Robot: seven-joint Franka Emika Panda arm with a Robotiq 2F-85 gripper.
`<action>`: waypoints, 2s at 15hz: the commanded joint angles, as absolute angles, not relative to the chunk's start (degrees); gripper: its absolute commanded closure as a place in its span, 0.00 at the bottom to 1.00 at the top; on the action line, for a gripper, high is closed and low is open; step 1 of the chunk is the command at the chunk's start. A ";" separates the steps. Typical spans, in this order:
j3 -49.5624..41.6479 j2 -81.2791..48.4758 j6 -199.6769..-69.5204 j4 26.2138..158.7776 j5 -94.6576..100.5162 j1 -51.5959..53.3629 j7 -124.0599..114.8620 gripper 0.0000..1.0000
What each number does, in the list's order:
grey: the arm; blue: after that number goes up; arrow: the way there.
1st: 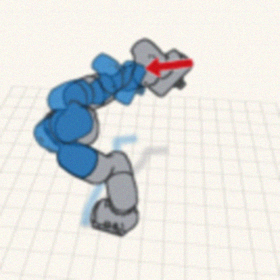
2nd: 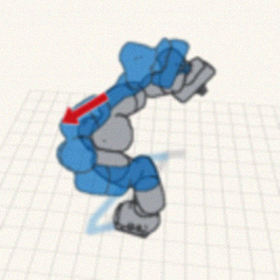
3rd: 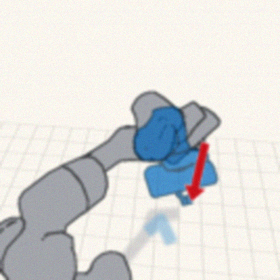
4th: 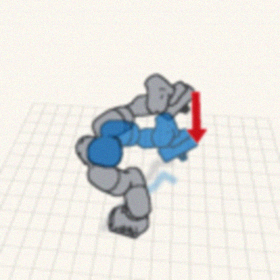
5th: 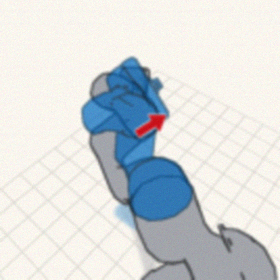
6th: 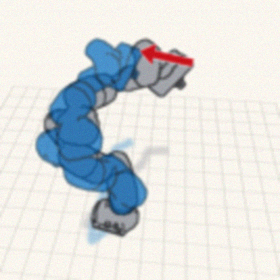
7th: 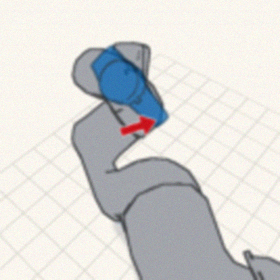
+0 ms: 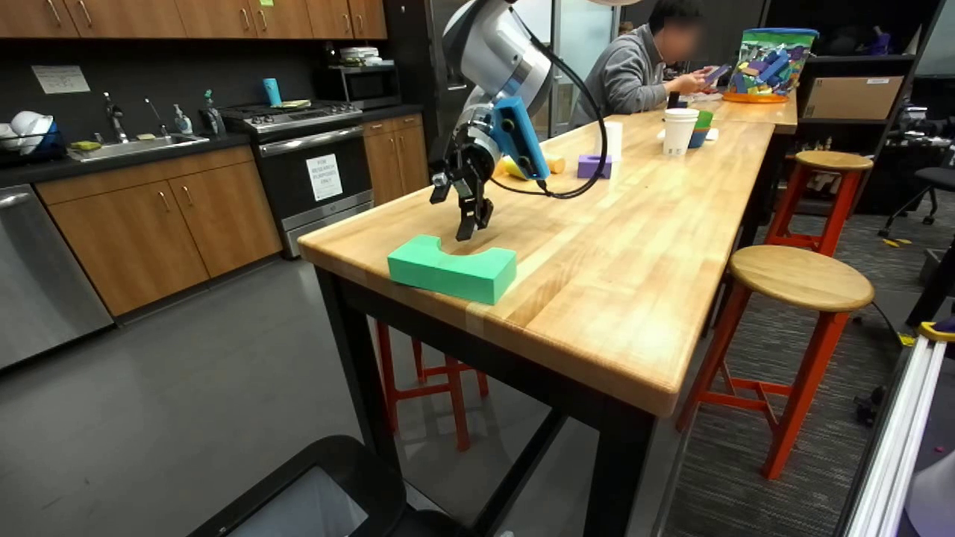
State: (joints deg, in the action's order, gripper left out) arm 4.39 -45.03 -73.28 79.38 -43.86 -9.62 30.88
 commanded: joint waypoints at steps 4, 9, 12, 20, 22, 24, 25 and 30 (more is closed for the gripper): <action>4.48 -45.14 -73.15 79.17 -43.77 -9.73 30.81 0.26; 4.48 -45.14 -73.14 79.17 -43.77 -9.73 30.81 0.26; 4.48 -45.14 -73.14 79.17 -43.77 -9.73 30.82 0.26; 4.48 -45.14 -73.13 79.17 -43.77 -9.73 30.82 0.07; 4.48 -45.16 -73.16 79.22 -43.77 -9.72 30.82 0.21; 4.48 -45.21 -73.16 79.23 -43.77 -9.72 30.82 0.00; 4.21 -45.04 -73.58 79.21 -43.53 -9.48 30.05 0.00; 1.48 -40.77 -79.89 83.53 -40.81 -8.58 24.74 0.00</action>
